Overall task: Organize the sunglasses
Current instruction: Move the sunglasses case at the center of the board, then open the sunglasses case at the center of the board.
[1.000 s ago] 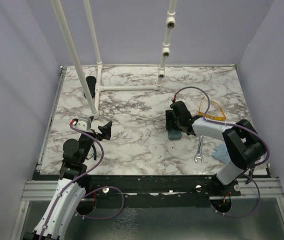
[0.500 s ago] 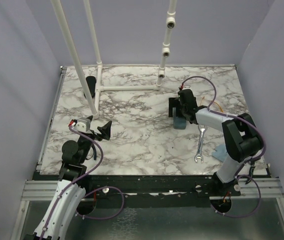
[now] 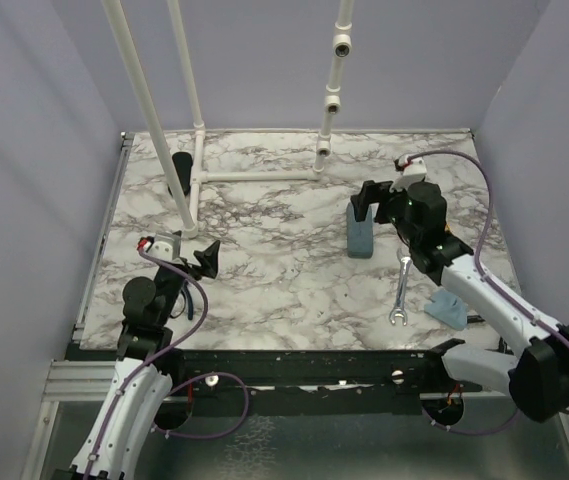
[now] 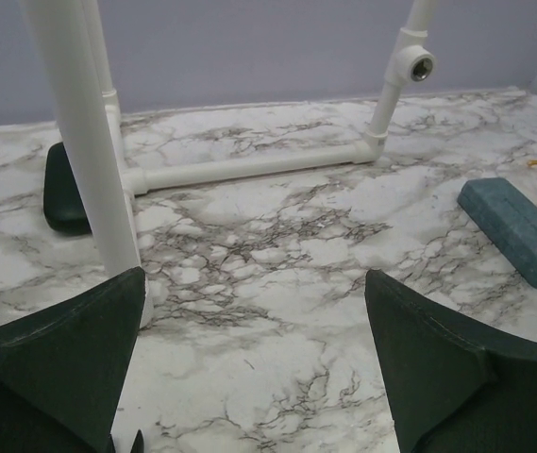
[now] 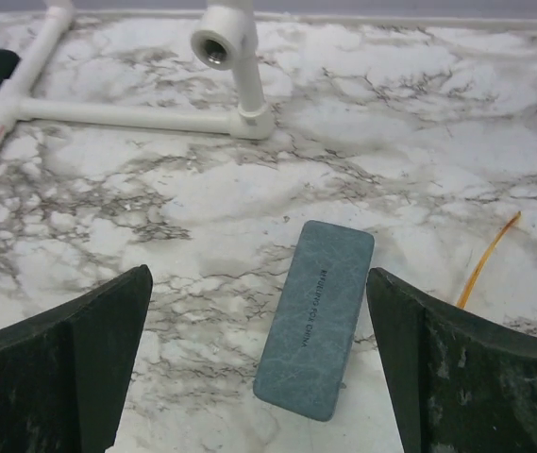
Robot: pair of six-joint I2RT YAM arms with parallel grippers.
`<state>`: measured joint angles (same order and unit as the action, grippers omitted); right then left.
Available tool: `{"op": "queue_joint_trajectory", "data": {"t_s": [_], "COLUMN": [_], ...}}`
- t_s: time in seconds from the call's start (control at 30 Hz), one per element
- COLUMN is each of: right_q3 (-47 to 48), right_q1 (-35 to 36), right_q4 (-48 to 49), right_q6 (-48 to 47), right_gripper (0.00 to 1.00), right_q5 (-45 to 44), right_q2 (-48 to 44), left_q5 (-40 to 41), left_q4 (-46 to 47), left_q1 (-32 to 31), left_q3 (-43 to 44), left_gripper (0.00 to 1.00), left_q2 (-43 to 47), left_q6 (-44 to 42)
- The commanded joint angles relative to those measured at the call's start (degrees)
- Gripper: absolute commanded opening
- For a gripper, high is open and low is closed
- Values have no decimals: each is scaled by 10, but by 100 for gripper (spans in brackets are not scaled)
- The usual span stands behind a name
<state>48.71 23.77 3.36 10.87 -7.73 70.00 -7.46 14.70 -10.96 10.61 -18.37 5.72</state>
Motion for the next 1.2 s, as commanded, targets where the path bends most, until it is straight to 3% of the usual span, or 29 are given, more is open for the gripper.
{"op": "queue_joint_trajectory", "data": {"t_s": [0.0,0.2,0.37,0.57,0.67,0.77,0.93,0.97,1.1,1.17], "right_q3": [-78,-132,-133,-128,-128,-129,-133,-134,-138,-138], "right_q1": [0,0,-1,-1,-1,-1,-1,-1,-1,-1], "right_q4": [46,60,68,68,67,67,63,61,65,69], "right_q6": [-30,-49,-58,-73,-78,-83,-85,-84,-81,-81], "right_gripper": [100,100,100,100,100,100,100,100,100,100], "right_q5": [56,43,66,73,73,74,73,73,74,74], "right_q2": [-68,-123,-127,-138,-146,-154,-168,-171,-177,-172], "left_q5": [1,-4,49,261,311,346,283,257,-38,-114], "left_q4": [-67,-238,-350,-332,-306,-330,-421,-442,-507,-531], "left_q1": [26,39,39,76,79,79,122,165,411,459], "left_q3": [60,226,373,505,528,562,680,713,810,831], "left_gripper": [99,99,99,99,99,99,99,99,99,99], "left_q2": [-26,-67,-76,-95,-128,-226,-407,-443,-577,-642], "left_q6": [-11,-48,-109,-102,-144,-177,-131,-113,-1,14]}}
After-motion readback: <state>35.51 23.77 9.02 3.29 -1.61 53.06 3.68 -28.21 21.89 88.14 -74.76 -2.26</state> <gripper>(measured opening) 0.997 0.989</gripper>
